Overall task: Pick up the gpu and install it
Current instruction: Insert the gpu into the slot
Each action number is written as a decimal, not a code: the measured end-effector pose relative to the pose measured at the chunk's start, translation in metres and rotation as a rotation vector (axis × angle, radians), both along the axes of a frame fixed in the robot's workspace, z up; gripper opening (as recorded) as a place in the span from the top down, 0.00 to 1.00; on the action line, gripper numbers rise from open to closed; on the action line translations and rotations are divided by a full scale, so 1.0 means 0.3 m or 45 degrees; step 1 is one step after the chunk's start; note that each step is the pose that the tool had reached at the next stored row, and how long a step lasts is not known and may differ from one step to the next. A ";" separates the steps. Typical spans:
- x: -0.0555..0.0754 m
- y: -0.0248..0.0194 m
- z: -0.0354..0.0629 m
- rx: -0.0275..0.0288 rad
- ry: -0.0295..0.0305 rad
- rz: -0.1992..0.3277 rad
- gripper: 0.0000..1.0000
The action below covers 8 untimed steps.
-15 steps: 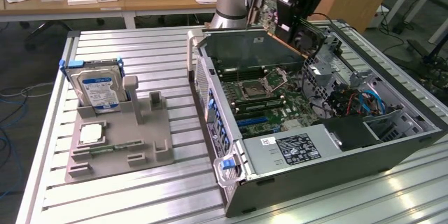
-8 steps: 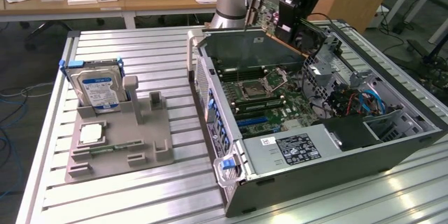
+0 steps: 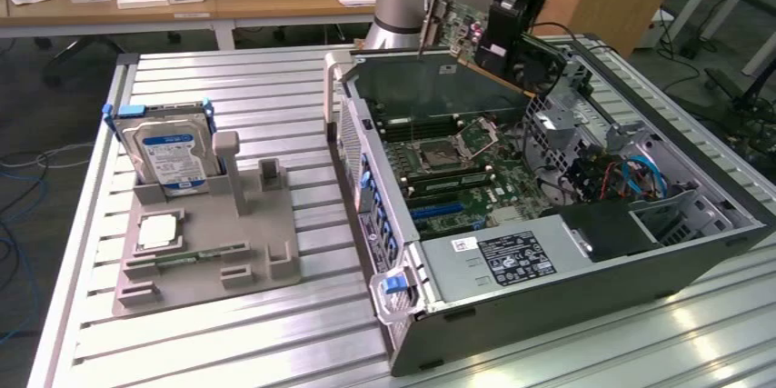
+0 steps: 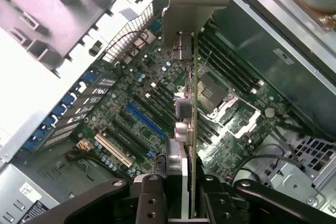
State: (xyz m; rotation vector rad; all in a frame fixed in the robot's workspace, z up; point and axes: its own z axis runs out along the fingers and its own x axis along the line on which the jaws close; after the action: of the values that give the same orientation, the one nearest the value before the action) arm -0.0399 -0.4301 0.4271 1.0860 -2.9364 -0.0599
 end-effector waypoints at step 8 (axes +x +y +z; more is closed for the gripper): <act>0.000 0.000 0.000 0.0000 0.0000 0.139 0.72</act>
State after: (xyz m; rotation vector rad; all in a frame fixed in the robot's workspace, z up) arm -0.0399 -0.4301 0.4270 1.2436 -2.8711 -0.0589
